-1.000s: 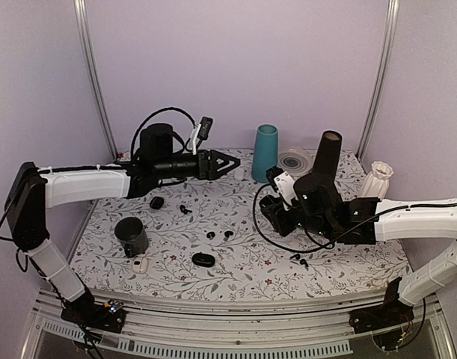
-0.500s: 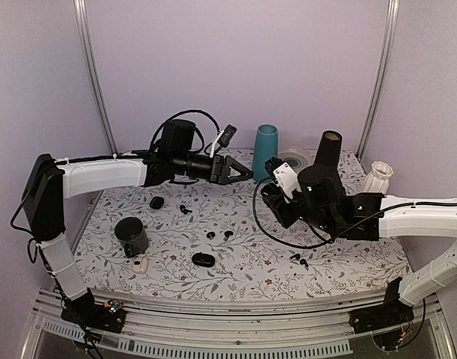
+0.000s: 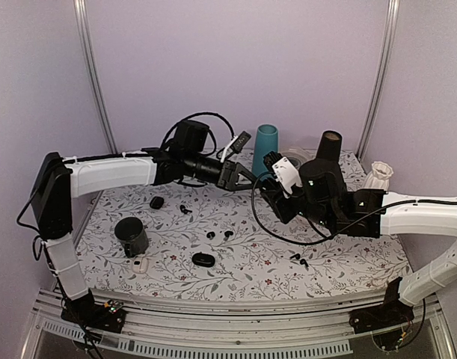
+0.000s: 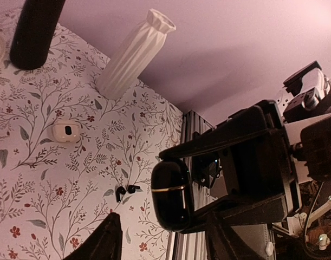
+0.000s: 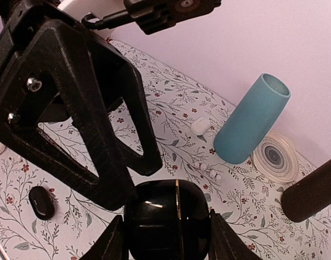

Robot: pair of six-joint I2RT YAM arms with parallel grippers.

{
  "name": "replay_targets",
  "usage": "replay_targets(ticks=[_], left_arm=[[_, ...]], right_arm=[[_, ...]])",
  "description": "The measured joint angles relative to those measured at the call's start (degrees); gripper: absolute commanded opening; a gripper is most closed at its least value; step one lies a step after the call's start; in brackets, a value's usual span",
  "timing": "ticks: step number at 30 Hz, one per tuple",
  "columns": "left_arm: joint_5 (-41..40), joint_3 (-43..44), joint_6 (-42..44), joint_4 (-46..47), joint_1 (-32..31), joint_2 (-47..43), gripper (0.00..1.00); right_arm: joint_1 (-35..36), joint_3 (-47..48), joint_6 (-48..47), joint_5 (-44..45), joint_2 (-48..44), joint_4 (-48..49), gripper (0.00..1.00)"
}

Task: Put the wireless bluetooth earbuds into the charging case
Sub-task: Pass from the right arm to the left

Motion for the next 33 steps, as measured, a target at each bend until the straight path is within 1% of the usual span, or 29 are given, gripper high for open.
replay_targets(ticks=[6,11,18,20,21,23,27,29,32,33], left_arm=[[0.87,1.33,0.04,-0.22,-0.96,1.18,0.41],[1.68,2.51,0.09,-0.76,-1.25,2.49,0.34],[2.29,3.91,-0.35,-1.36,-1.77,3.32,0.12],[2.25,4.31,-0.5,-1.7,-1.77,3.56,0.03],[2.19,4.35,-0.57,-1.92,-1.75,3.61,0.0],[2.1,4.37,-0.55,-2.34,-1.75,3.63,0.0],[2.01,4.37,-0.52,-2.29,-1.75,3.63,0.0],[1.88,4.33,-0.55,-1.9,-1.75,3.63,0.0],[1.55,2.8,-0.48,0.68,-1.75,2.95,0.0],[1.22,1.68,-0.63,1.88,-1.64,2.34,0.0]], right_arm=[[0.11,0.09,0.0,-0.37,0.0,-0.22,0.21],[0.37,0.42,0.0,-0.42,0.07,-0.76,0.21],[0.44,0.74,-0.52,0.02,0.22,-1.51,0.21],[0.44,0.94,-0.81,0.44,0.5,-1.68,0.22],[0.44,0.96,-0.85,0.5,0.66,-1.64,0.23],[0.48,0.96,-0.83,0.63,0.85,-1.66,0.29],[0.52,0.96,-0.61,1.01,0.92,-1.64,0.53],[0.57,0.96,0.09,1.27,0.92,-1.53,0.66],[0.57,0.96,1.22,0.9,0.9,-0.87,0.8],[0.57,0.96,1.62,0.55,0.85,-0.61,0.83]])
